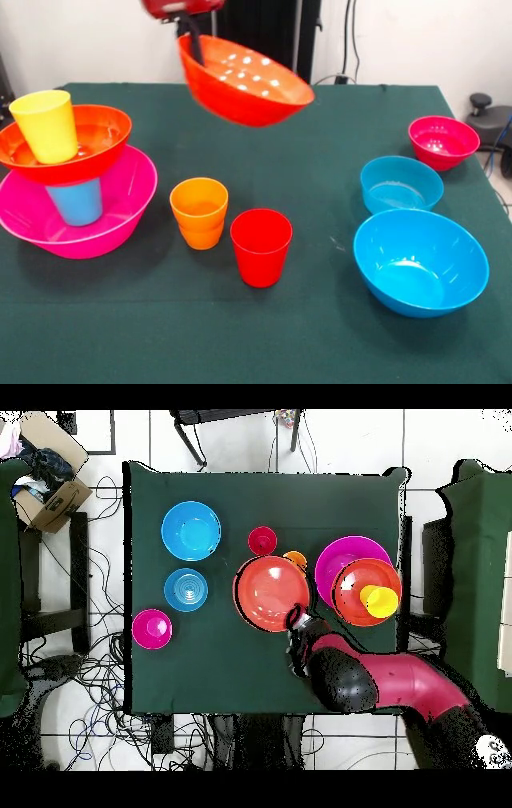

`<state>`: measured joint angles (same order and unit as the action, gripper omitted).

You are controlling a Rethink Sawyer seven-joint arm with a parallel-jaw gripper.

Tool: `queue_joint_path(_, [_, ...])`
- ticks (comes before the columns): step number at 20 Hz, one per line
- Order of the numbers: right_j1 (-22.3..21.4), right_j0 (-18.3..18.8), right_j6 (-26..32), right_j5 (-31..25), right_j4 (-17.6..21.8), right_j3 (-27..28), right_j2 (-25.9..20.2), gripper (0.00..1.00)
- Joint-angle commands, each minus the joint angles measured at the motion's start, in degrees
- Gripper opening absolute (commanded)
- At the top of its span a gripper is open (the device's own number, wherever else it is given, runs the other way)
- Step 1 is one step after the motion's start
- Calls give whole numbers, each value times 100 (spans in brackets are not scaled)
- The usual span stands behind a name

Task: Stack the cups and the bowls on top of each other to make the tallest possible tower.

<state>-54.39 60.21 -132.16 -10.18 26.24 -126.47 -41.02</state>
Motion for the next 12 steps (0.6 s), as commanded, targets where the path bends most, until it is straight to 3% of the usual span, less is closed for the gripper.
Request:
queue_joint_path(1, [-493,-693,-1407,419,-604,-908,728,0])
queue_joint_path(4, [-307,-967,-1240,441,-484,-849,1038,0])
queue_joint_path(12, [1159,-1550,-668,1122,552,-110,2547,0])
